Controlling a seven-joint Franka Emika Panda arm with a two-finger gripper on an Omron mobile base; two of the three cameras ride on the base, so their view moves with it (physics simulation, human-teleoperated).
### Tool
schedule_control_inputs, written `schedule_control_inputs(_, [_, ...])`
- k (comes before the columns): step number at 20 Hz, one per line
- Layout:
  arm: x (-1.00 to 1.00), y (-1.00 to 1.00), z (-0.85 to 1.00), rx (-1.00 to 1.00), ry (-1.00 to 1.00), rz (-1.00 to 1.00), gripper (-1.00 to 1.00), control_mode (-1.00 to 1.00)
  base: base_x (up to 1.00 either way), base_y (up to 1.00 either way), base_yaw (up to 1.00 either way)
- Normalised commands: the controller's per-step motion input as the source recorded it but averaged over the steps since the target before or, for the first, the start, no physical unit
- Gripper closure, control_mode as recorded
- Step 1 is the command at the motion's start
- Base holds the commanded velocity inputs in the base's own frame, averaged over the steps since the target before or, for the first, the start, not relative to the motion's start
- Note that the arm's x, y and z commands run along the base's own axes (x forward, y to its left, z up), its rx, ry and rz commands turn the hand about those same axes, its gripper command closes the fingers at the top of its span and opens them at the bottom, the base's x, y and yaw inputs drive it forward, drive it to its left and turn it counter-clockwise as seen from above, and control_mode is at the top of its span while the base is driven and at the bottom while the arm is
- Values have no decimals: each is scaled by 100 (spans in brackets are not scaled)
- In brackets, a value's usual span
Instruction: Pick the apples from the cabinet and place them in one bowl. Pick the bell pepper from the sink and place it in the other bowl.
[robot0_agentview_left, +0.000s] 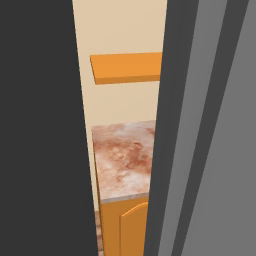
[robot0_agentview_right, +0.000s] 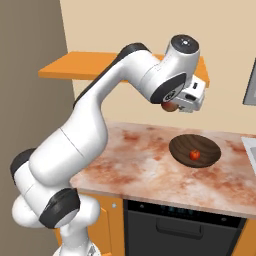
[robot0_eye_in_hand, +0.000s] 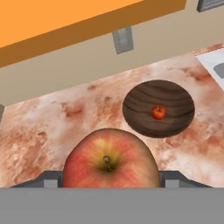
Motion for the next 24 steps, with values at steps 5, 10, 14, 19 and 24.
schedule_control_inputs(5, [-7, 0, -38, 0, 5, 0, 100, -100, 0, 0, 0])
schedule_control_inputs(10, [-1, 0, -37, 0, 5, 0, 100, -100, 0, 0, 0])
schedule_control_inputs(14, [7, 0, -40, 0, 7, 0, 100, -100, 0, 0, 0])
schedule_control_inputs(19, [11, 0, -40, 0, 4, 0, 100, -100, 0, 0, 0])
schedule_control_inputs(24, [13, 0, -40, 1, 0, 0, 100, -100, 0, 0, 0])
